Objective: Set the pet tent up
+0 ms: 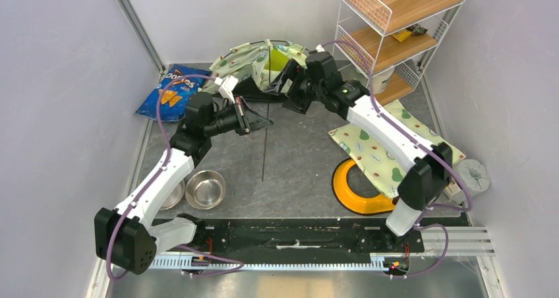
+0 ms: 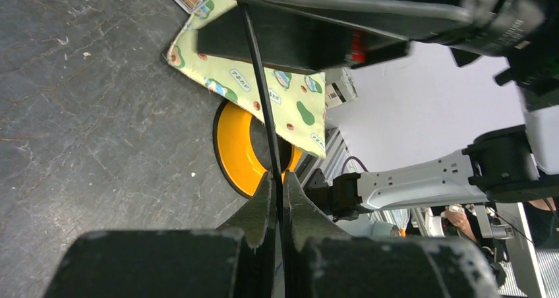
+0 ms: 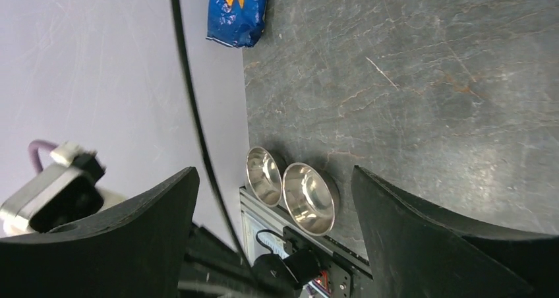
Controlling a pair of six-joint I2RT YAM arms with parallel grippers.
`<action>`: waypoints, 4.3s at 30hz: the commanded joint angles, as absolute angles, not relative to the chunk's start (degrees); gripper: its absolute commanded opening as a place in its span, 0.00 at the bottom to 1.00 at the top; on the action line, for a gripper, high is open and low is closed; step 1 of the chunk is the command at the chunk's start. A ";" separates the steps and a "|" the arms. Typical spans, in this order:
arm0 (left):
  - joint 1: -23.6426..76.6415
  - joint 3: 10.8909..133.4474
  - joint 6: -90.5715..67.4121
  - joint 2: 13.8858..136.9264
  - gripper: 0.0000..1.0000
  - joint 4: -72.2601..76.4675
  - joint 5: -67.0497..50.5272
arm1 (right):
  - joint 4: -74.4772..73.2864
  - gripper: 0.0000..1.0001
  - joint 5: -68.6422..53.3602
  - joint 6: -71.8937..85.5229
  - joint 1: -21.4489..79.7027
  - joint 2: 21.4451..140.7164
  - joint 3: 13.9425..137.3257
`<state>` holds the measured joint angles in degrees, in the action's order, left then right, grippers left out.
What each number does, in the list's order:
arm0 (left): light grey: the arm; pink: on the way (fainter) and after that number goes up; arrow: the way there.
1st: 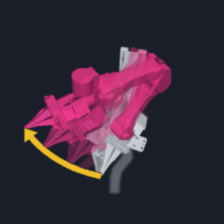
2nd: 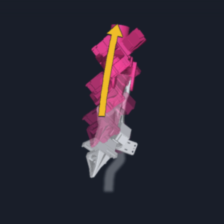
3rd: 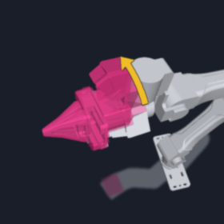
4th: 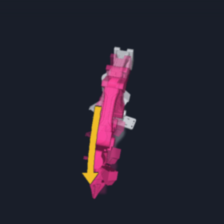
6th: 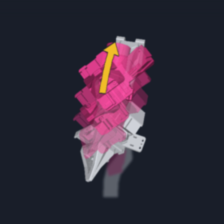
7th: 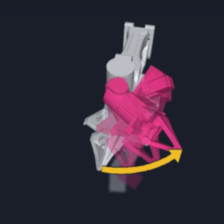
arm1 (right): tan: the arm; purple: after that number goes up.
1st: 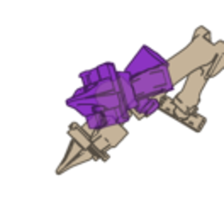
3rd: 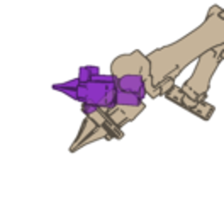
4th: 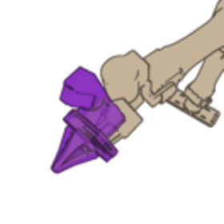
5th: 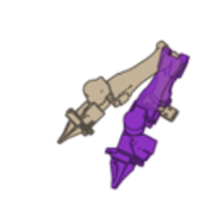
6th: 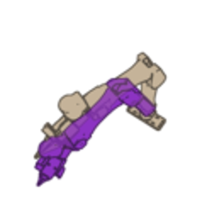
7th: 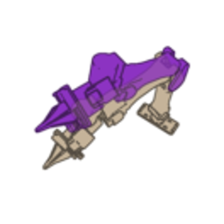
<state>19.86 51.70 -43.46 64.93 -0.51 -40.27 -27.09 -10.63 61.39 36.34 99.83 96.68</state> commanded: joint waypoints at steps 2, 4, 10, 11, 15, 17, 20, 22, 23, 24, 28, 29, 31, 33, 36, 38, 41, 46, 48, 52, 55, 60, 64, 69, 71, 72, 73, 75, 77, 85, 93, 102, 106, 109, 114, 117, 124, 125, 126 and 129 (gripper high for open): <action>19.38 55.86 -37.60 66.67 0.02 2.99 -34.96 | -27.78 0.93 -12.64 55.81 34.85 91.79 92.86; 19.42 56.52 -37.93 67.57 0.02 3.23 -34.34 | -27.67 0.93 -14.91 52.79 34.78 90.32 91.81; 19.41 57.83 -41.88 69.69 0.02 7.40 -31.25 | -25.78 0.83 -19.47 38.04 36.10 84.19 86.82; 19.42 57.76 -42.59 69.86 0.02 8.21 -30.68 | -26.05 0.82 -19.27 35.23 36.81 83.32 85.99; 19.32 57.10 -45.82 70.51 0.02 11.40 -28.63 | -26.73 0.82 -20.50 29.81 39.24 81.42 83.30; 19.27 56.75 -47.48 70.85 0.02 12.79 -27.85 | -26.77 0.80 -21.19 28.42 40.88 81.32 82.41; 19.30 56.28 -49.38 71.24 0.02 14.54 -26.83 | -25.67 0.76 -21.15 27.51 43.19 81.46 81.25; 19.29 55.99 -50.38 71.52 0.02 15.62 -26.68 | -25.30 0.71 -20.55 27.60 43.93 81.94 80.78; 19.29 55.82 -50.74 71.55 0.02 16.15 -26.49 | -25.58 0.69 -20.63 27.51 44.07 82.27 80.82; 19.31 55.68 -51.05 71.70 0.02 16.62 -26.46 | -25.94 0.67 -20.44 27.51 44.12 82.67 80.86; 19.27 55.63 -51.57 72.12 0.02 16.72 -25.91 | -26.84 0.59 -20.43 27.23 44.21 83.96 81.05; 19.33 55.63 -51.74 72.24 0.02 16.82 -25.84 | -27.15 0.58 -20.47 27.03 44.21 84.34 81.16; 19.28 55.61 -51.93 72.52 0.02 16.95 -25.56 | -27.59 0.56 -20.64 26.81 44.21 85.00 81.38; 19.29 55.71 -52.36 72.81 0.02 17.09 -25.23 | -27.88 0.54 -20.89 26.71 44.19 85.67 81.39; 19.32 55.96 -52.80 73.19 0.02 17.30 -25.01 | -28.13 0.51 -21.35 26.58 44.19 86.58 81.70; 19.26 56.07 -53.00 73.47 0.02 17.40 -24.87 | -28.13 0.47 -21.53 26.43 44.21 86.96 81.86; 19.29 56.16 -53.26 73.72 0.02 17.40 -24.87 | -28.22 0.38 -22.01 26.36 44.15 87.58 82.39; 19.33 55.99 -53.10 73.67 0.02 17.22 -24.87 | -28.50 0.17 -22.04 26.49 44.09 87.92 83.03; 19.33 55.99 -52.92 73.74 0.02 17.06 -24.87 | -28.65 0.08 -21.42 26.67 44.14 87.83 83.14; 19.26 56.06 -52.19 73.78 0.02 16.46 -24.96 | -28.78 0.00 -20.94 27.20 44.12 87.42 83.32; 19.33 56.87 -50.35 73.79 0.03 15.45 -24.95 | -28.79 0.00 -20.78 28.34 44.06 86.98 83.88; 19.28 59.90 -44.34 73.44 0.53 12.14 -23.64 | -30.19 0.00 -21.45 31.43 43.26 86.64 85.41; 18.71 63.26 -38.45 73.00 0.83 9.41 -20.90 | -31.77 0.00 -21.85 33.64 42.76 87.18 86.60; 16.46 66.19 -33.93 71.88 0.86 8.31 -19.66 | -32.09 0.00 -21.75 36.10 42.46 87.40 87.01; 15.25 66.44 -32.78 71.18 0.85 8.03 -18.89 | -32.12 0.00 -21.88 36.98 42.45 87.33 87.21; 14.52 66.46 -32.58 70.84 0.83 7.80 -18.03 | -31.99 0.00 -21.85 37.46 42.37 87.23 87.25; 13.86 66.45 -32.30 70.61 0.82 7.32 -17.27 | -31.99 0.00 -22.00 37.69 42.36 87.25 87.39; 12.48 66.14 -31.13 70.56 0.79 5.52 -14.42 | -31.99 0.00 -21.97 38.54 42.24 87.02 87.66; 11.21 65.91 -30.27 71.06 0.78 3.22 -11.15 | -31.99 0.00 -22.32 38.92 42.25 87.03 88.01; 9.14 66.28 -23.63 79.13 0.75 8.58 -12.41 | -31.99 0.00 -23.26 39.92 42.28 86.84 88.15; 9.33 68.18 -20.08 90.28 0.72 21.77 -19.73 | -31.56 0.00 -23.56 40.19 42.27 86.59 87.75; 11.26 70.22 -20.83 98.83 0.66 31.30 -16.53 | -30.81 0.00 -23.60 40.57 42.23 86.78 87.45; 12.12 72.40 -19.95 101.92 0.60 30.53 -12.36 | -30.50 0.00 -23.65 40.60 42.19 87.06 87.54; 12.30 74.10 -20.10 103.46 0.53 29.70 -10.99 | -30.50 0.00 -23.78 40.69 42.09 87.20 87.54; 12.31 74.36 -19.94 103.80 0.21 29.47 -10.19 | -30.52 0.00 -23.87 40.73 41.67 87.36 87.78; 12.30 74.29 -19.67 103.40 0.02 28.38 -10.76 | -30.43 0.00 -23.56 40.83 41.53 87.36 88.06; 12.35 71.17 -20.03 99.78 0.02 27.86 -16.46 | -21.90 0.00 -22.31 47.25 41.31 87.50 86.37; 12.48 70.58 -20.03 99.29 0.02 27.57 -17.20 | -20.48 0.00 -22.30 49.48 41.16 87.89 86.07; 12.56 70.13 -20.04 98.52 0.02 27.21 -17.53 | -19.29 0.00 -22.32 51.47 40.97 88.35 85.96; 12.91 68.24 -19.47 96.62 0.02 27.07 -18.31 | -18.28 0.00 -24.01 58.36 40.43 90.84 86.43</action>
<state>12.36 70.50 -21.76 101.78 26.70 -15.11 -26.44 -28.69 48.14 43.33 87.50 85.95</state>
